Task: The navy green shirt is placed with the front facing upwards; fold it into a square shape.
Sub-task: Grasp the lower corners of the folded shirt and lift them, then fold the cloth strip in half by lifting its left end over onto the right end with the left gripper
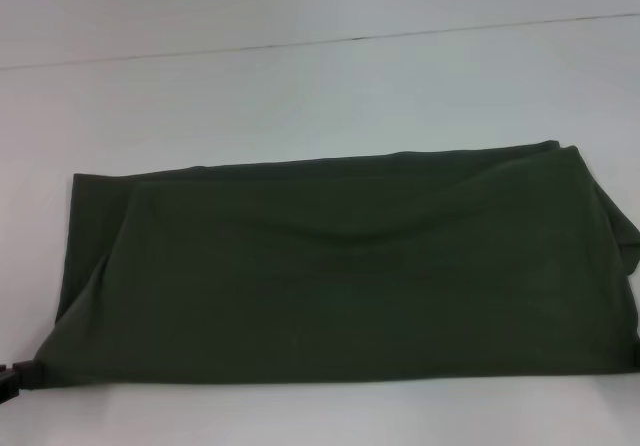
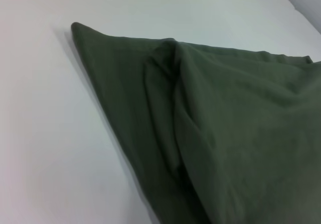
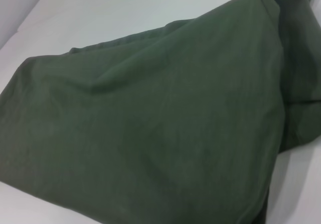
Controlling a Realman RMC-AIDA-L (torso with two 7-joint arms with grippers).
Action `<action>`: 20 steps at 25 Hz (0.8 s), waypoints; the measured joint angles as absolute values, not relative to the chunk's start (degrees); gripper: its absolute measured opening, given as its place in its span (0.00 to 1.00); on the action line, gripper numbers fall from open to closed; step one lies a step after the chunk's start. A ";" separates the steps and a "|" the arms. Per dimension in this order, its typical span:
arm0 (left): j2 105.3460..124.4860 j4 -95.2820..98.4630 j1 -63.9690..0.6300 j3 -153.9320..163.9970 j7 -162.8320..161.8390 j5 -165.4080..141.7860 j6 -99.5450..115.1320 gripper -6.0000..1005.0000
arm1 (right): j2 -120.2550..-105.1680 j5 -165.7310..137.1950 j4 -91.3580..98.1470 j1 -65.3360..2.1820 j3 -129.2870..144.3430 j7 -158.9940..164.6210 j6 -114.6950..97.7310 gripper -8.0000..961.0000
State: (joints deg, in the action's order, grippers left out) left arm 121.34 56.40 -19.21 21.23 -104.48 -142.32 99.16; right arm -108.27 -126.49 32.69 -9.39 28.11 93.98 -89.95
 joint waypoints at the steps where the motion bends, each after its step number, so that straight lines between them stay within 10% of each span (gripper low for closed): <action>1: 121.37 56.56 -19.10 21.20 -104.31 -142.33 99.51 0.01 | -108.28 -126.50 32.69 -9.38 28.10 93.95 -90.04 0.02; 20: 121.19 56.69 -19.51 21.18 -104.14 -142.19 100.45 0.01 | -109.33 -127.90 35.53 -9.69 22.96 92.65 -91.26 0.13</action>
